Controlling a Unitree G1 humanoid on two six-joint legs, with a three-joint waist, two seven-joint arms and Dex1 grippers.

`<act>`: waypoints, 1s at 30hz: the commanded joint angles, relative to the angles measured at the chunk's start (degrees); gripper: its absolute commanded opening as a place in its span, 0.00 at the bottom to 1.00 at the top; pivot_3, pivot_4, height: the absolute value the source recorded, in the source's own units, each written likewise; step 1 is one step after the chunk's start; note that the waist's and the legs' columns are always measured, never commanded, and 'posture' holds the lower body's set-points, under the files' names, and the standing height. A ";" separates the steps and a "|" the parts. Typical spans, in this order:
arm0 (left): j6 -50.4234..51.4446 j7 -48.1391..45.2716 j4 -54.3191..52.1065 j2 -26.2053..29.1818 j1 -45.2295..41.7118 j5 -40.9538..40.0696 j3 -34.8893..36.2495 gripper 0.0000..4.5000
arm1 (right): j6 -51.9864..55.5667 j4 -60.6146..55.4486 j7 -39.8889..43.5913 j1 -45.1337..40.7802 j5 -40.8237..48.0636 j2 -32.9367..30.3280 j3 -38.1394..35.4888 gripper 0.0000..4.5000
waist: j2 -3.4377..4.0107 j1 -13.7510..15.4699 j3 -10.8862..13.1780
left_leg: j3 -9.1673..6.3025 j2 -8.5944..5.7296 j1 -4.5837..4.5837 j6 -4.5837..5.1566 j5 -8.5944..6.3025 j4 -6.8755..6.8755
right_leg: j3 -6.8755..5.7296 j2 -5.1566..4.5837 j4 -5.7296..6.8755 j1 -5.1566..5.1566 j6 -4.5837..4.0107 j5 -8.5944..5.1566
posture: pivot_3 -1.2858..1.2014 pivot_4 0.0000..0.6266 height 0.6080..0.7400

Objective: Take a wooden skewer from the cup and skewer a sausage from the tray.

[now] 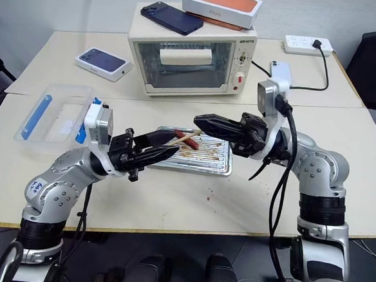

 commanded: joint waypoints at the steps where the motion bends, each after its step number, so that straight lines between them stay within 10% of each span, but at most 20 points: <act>1: -0.33 0.12 -0.75 -0.19 -1.12 -0.54 0.50 0.14 | -1.35 -2.51 0.04 0.74 0.47 0.62 -0.51 0.00 | 0.00 0.01 0.00 | 0.00 0.00 0.00 0.00 0.00 0.00 | 0.00 0.00 0.00 0.00 0.00 0.00 | 0.52 0.24 1.00; 7: -0.34 0.97 -1.34 -0.23 -0.66 -0.43 0.92 0.01 | 1.75 -2.18 -4.69 1.36 3.11 1.39 -1.78 0.00 | 0.00 -0.06 0.00 | 0.00 0.00 0.00 0.00 0.00 -0.01 | 0.01 0.00 0.00 0.00 0.00 0.00 | 0.52 0.24 1.00; 24: -10.81 4.68 5.83 5.74 21.70 8.26 17.80 0.00 | -36.89 -0.83 7.92 33.27 -24.38 -16.49 -9.41 0.95 | -0.01 0.16 0.00 | 0.11 0.03 0.18 0.16 -0.08 -0.18 | 0.05 0.02 -0.21 0.19 0.00 0.00 | 0.52 0.24 1.00; 30: -12.72 10.14 4.35 3.25 27.49 7.95 23.43 0.00 | -44.82 -0.69 3.02 36.88 -28.83 -12.83 -9.08 0.99 | -0.02 0.24 -0.01 | 0.10 0.00 0.23 0.19 -0.10 -0.16 | 0.07 -0.02 -0.24 0.27 0.01 0.00 | 0.52 0.24 1.00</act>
